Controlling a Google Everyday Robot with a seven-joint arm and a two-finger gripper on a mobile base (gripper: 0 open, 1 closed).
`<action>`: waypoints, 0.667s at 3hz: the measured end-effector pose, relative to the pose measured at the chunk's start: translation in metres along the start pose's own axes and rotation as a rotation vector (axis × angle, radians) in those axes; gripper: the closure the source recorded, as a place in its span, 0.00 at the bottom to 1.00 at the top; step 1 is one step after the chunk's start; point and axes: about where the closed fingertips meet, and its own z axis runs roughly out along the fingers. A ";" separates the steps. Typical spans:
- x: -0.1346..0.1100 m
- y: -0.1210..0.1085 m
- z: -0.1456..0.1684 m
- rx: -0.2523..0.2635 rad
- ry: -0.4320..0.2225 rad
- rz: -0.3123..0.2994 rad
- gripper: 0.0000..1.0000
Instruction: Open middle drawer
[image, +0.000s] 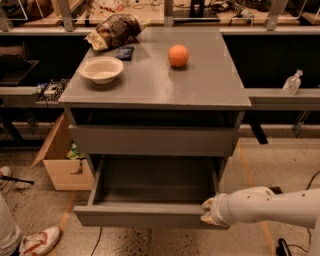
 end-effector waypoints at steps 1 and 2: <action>0.000 0.000 0.000 0.000 0.000 0.000 1.00; 0.000 0.000 0.000 0.000 0.000 0.000 1.00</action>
Offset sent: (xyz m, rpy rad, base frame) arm -0.2324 -0.0370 -0.0232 0.0842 -0.0037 -0.1898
